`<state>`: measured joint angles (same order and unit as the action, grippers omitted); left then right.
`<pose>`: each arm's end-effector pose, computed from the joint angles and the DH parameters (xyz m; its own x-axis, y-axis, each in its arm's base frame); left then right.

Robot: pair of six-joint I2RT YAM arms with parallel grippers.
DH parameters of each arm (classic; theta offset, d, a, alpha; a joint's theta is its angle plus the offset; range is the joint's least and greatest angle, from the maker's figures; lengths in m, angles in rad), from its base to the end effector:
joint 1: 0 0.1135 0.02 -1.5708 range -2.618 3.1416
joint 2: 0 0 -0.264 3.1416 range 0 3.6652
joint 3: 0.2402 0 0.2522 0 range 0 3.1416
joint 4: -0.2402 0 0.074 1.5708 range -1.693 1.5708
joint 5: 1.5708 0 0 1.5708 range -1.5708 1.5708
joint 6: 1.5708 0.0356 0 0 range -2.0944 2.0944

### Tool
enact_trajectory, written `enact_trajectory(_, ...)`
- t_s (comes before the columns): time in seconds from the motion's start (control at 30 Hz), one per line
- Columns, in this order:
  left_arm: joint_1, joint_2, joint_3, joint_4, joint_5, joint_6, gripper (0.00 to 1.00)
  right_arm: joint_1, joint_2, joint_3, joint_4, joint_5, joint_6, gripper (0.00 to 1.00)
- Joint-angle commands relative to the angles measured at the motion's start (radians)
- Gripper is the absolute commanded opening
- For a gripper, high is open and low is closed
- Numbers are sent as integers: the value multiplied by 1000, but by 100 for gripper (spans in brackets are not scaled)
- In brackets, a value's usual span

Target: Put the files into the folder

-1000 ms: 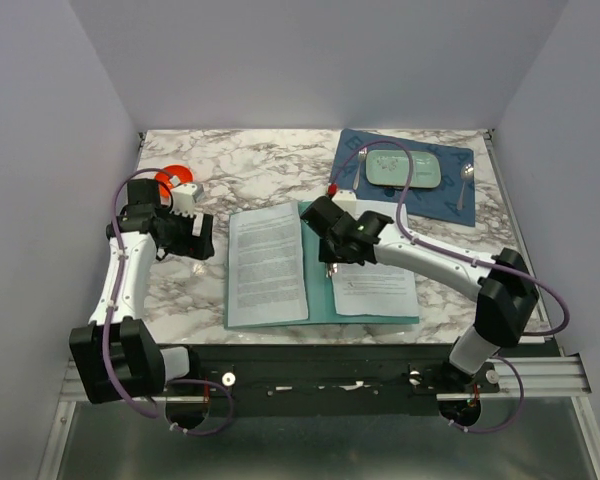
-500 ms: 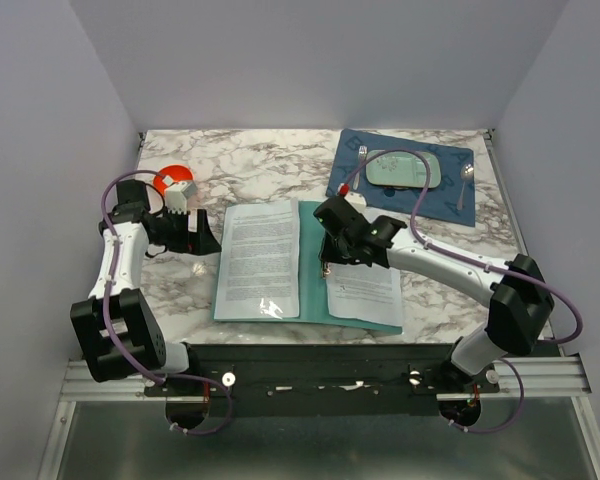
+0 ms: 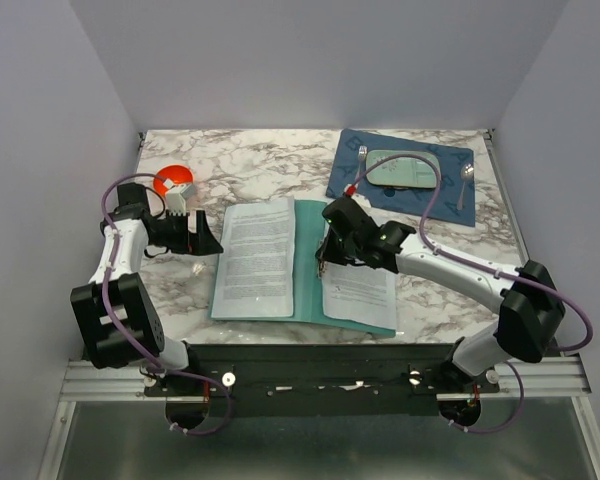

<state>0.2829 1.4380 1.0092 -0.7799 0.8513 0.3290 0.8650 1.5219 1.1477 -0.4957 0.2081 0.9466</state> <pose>0.2641 0.0489 0.2368 -0.8266 -0.0185 -0.5625 0.3582 0.7536 -0.5512 0.2178 0.2443 0.2603 -0.8238 0.2573 -0.5050 0.0176 0.9022 0.4310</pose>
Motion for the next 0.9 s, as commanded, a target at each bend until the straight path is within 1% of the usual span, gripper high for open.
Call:
enact_trajectory(0.0,12,41,0,-4,55,36,99,-11,-52,-14,77,-38,29,1)
enact_trajectory(0.17,13,91,11,-24,83,64,99,-11,-62,-25,98,-61,46,1)
enact_trajectory(0.3,18,110,28,-85,152,102,99,-12,-54,-28,112,-67,50,1)
enact_trajectory(0.57,16,96,35,-171,270,105,99,-11,-11,-51,164,-90,75,1)
enact_trajectory(0.87,24,22,61,-179,224,64,99,-12,30,-89,184,-88,77,1)
